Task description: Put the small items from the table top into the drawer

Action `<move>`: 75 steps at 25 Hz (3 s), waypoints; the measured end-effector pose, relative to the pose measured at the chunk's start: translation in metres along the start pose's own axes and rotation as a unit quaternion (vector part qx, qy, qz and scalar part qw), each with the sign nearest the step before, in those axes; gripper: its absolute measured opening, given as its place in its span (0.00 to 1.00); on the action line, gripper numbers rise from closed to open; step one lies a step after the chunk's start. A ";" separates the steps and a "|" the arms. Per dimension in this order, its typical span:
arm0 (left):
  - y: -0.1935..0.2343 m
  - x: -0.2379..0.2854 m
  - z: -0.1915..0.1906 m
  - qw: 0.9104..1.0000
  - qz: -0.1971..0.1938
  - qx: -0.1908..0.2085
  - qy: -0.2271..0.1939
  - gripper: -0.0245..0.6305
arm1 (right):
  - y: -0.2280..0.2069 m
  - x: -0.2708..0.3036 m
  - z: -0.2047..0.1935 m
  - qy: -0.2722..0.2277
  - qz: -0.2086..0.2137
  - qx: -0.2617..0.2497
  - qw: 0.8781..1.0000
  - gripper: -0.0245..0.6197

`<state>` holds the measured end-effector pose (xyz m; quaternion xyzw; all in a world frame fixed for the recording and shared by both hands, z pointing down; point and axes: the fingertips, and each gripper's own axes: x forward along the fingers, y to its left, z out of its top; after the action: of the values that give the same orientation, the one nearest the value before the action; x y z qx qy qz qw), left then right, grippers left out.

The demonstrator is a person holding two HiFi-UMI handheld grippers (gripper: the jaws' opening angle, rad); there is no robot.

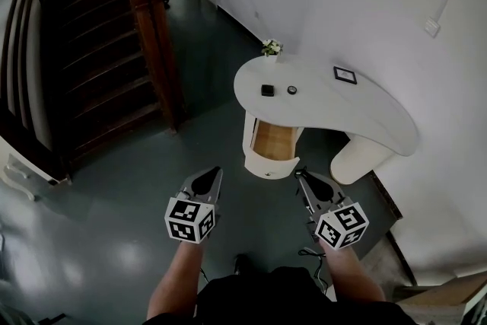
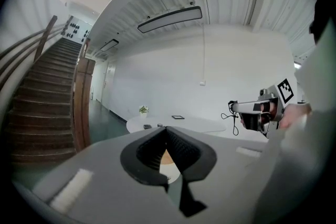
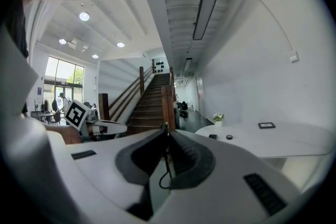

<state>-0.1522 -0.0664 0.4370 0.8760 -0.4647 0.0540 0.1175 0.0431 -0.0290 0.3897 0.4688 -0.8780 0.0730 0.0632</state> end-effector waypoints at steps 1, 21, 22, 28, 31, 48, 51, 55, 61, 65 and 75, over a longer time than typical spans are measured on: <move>0.003 -0.002 0.001 1.000 0.000 -0.001 -0.002 0.05 | 0.003 0.002 0.001 0.001 0.000 -0.002 1.000 0.08; 0.025 0.019 0.003 1.000 0.000 -0.009 0.000 0.05 | -0.017 0.040 0.008 0.001 0.005 -0.001 1.000 0.08; 0.025 0.025 0.003 1.000 0.000 -0.010 0.001 0.05 | -0.023 0.042 0.007 0.002 0.005 0.001 1.000 0.08; 0.023 0.078 -0.003 1.000 -0.003 -0.015 0.020 0.05 | -0.069 0.061 -0.004 0.013 0.004 0.016 1.000 0.08; 0.021 0.108 -0.006 0.999 -0.003 -0.018 0.033 0.05 | -0.099 0.075 -0.014 0.022 0.008 0.028 0.999 0.08; 0.023 0.217 0.013 0.999 0.008 -0.001 0.051 0.05 | -0.188 0.140 -0.030 0.053 0.043 0.052 0.996 0.08; 0.032 0.215 0.013 0.999 -0.007 -0.007 0.046 0.05 | -0.179 0.151 -0.030 0.067 0.034 0.044 0.996 0.08; 0.040 0.208 0.005 0.999 -0.022 -0.017 0.043 0.05 | -0.157 0.162 -0.034 0.085 0.038 0.032 0.995 0.08; 0.057 0.206 -0.016 0.997 -0.022 -0.047 0.051 0.05 | -0.141 0.178 -0.054 0.117 0.051 0.021 0.992 0.08; 0.067 0.214 -0.028 0.996 -0.013 -0.053 0.065 0.05 | -0.146 0.195 -0.070 0.131 0.065 0.019 0.989 0.08; 0.076 0.257 -0.062 0.990 -0.002 -0.059 0.127 0.05 | -0.174 0.238 -0.135 0.197 0.108 0.015 0.974 0.08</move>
<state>-0.0694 -0.2974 0.5608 0.8542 -0.4471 0.1370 0.2273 0.0623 -0.2935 0.5772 0.3489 -0.8923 0.1837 0.2198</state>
